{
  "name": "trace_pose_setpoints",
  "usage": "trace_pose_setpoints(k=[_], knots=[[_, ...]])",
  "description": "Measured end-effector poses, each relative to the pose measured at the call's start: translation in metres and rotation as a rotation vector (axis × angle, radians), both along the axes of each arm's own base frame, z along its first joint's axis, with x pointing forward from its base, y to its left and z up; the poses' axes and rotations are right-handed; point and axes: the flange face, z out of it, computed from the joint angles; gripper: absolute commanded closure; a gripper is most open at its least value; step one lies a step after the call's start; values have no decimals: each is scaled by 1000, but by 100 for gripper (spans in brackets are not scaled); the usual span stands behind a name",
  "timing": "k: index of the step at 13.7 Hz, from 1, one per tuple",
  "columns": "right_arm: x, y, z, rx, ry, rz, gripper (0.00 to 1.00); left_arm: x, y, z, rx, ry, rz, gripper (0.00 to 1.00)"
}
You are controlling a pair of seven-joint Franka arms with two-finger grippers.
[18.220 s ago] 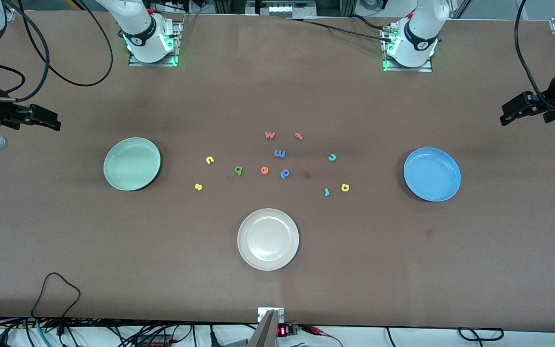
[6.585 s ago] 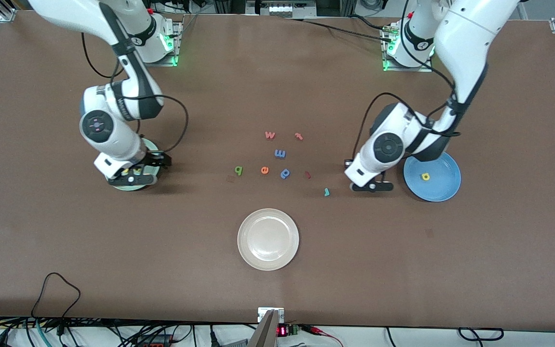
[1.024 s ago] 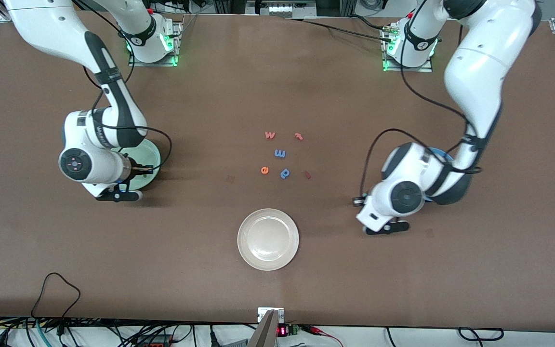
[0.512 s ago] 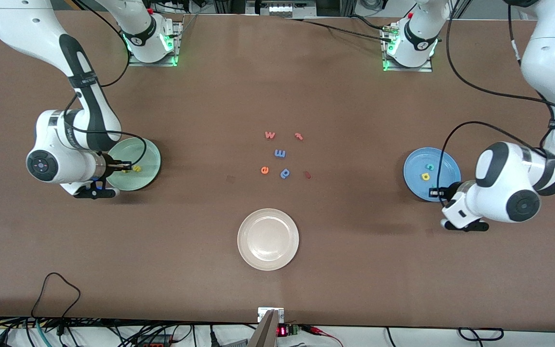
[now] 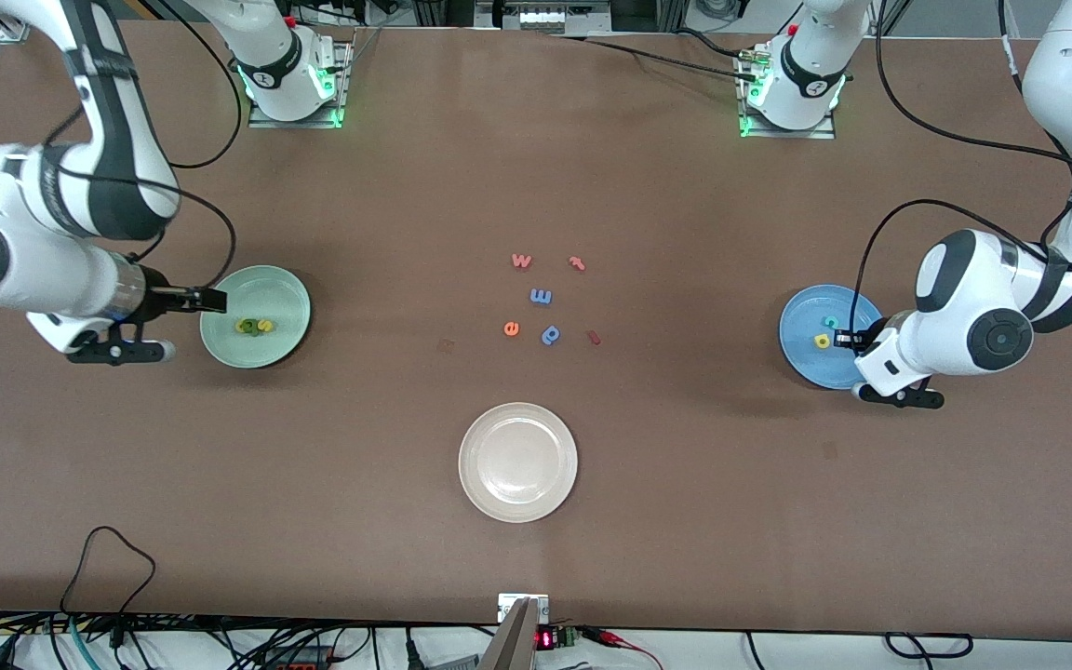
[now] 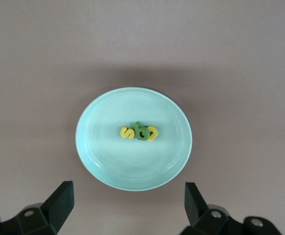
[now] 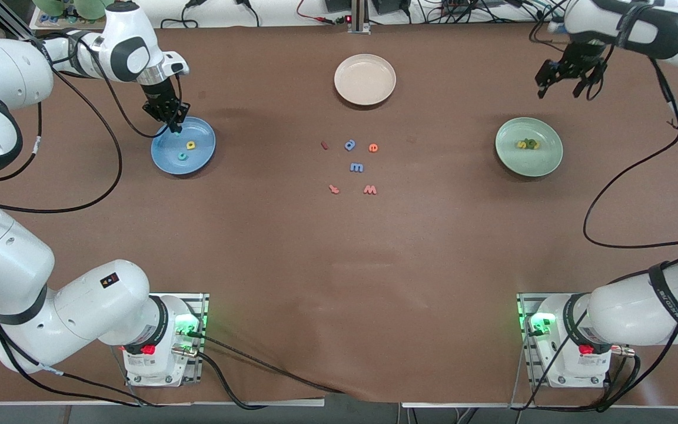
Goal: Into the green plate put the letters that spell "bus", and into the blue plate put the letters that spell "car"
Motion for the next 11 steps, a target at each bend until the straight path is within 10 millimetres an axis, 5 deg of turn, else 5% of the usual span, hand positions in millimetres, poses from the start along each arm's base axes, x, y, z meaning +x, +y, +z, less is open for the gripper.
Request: trace_pose_setpoints(k=[2,3,5,8,11], knots=[[4,0,54,3,-76,0,0,-7,11,-11,9,-20,-7,66],[4,-1,83,4,-112,-1,0,-11,16,-16,4,-22,0,35],[2,-10,139,4,-175,-16,0,-18,22,-23,-1,-15,9,0],[-11,-30,191,2,-239,-49,0,-19,22,-23,-2,-15,10,0],[-21,-43,196,1,-207,-74,0,1,15,11,3,-81,1,0]])
